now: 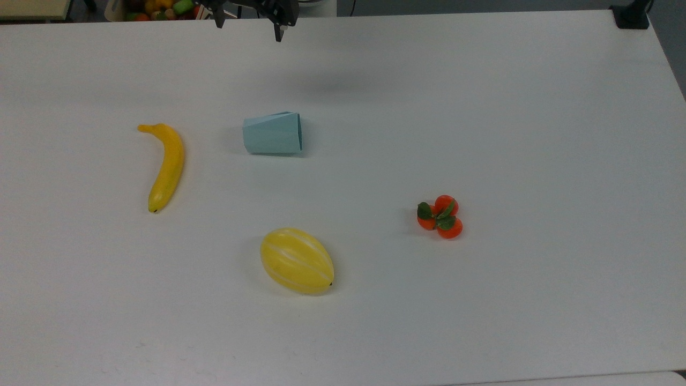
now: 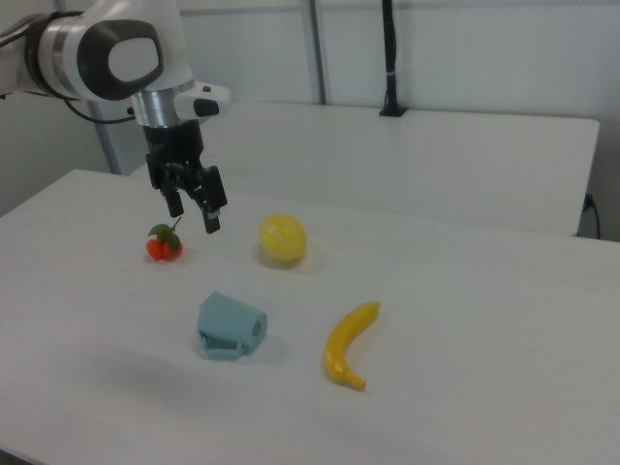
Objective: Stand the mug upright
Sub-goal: 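Move the gripper down toward the tipped-over light blue mug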
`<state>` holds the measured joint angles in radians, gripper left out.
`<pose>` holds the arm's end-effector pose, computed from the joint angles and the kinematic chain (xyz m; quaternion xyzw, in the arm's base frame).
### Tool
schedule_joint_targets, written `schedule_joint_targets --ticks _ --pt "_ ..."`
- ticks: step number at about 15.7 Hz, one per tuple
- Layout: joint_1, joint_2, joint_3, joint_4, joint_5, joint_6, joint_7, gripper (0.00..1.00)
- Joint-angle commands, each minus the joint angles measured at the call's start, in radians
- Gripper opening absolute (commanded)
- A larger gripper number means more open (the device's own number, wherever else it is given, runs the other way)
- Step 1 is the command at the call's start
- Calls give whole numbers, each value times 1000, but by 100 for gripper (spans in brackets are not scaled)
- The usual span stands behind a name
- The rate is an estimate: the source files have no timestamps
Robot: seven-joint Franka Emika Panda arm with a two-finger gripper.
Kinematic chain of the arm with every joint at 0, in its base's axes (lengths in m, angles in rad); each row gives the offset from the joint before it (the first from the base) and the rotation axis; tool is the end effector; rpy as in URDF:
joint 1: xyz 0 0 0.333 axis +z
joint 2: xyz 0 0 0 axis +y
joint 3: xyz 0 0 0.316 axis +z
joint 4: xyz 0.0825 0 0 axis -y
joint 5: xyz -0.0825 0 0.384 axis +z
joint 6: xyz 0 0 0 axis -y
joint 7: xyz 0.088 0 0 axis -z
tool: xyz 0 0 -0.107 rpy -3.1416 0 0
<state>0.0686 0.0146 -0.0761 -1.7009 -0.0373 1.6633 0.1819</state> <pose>0.5612 -0.0076 0.5627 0.9952 -0.0923 -0.0243 0.0213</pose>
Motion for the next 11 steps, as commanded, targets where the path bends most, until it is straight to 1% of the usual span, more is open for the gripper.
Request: schedule_joint_targets --ticks 1,4,7,11 --pt "14 -2 -4 6 -18 -19 -19 100" --pt "19 4 -2 6 -23 -17 -21 100" --pt "34 7 4 6 -59 -19 -15 100" --pt "36 11 6 6 -69 -11 -18 100"
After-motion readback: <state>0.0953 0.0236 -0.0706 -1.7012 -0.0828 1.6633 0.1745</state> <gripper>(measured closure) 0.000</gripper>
